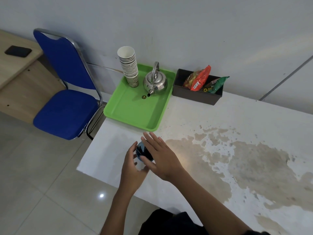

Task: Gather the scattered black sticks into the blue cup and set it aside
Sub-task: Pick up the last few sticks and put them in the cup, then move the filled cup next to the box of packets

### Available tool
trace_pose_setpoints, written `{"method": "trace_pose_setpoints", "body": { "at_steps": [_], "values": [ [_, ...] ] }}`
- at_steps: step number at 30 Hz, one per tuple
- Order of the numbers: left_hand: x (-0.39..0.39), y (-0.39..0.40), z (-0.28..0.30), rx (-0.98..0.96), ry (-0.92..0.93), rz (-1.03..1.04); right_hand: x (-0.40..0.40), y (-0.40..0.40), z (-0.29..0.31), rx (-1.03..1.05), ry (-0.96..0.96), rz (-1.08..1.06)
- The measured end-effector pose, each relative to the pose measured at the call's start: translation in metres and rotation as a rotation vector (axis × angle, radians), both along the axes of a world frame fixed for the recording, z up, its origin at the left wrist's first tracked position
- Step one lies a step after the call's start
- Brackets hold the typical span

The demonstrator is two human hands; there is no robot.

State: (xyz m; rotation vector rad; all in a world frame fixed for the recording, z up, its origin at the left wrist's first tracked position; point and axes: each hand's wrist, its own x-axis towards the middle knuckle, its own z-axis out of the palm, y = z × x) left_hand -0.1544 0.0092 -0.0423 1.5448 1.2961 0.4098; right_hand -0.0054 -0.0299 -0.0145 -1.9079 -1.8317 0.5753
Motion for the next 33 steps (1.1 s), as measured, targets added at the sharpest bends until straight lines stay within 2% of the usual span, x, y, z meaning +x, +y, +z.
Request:
{"method": "trace_pose_setpoints", "body": {
  "at_steps": [4,9,15,20,27,30,33],
  "values": [
    [0.012,0.002,0.003,0.009,-0.057,0.015,-0.002,-0.012,0.009,-0.015,0.198,-0.121],
    [0.017,0.004,0.007,0.085,0.010,-0.004,-0.003,-0.014,0.005,-0.098,0.441,-0.310],
    [0.034,0.009,0.018,0.100,0.009,-0.047,0.006,-0.014,0.010,-0.045,0.566,-0.494],
    [0.071,0.013,0.022,0.147,0.004,-0.193,0.039,-0.023,0.024,0.061,0.534,-0.631],
    [0.166,0.007,0.025,0.093,-0.097,-0.481,0.129,-0.061,0.049,0.105,0.407,-0.832],
    [0.212,0.008,0.016,0.137,-0.010,-0.571,0.178,-0.075,0.054,0.098,0.324,-0.889],
    [0.255,0.010,0.004,0.247,0.163,-0.652,0.227,-0.079,0.050,0.073,0.277,-0.936]
  ]
}}
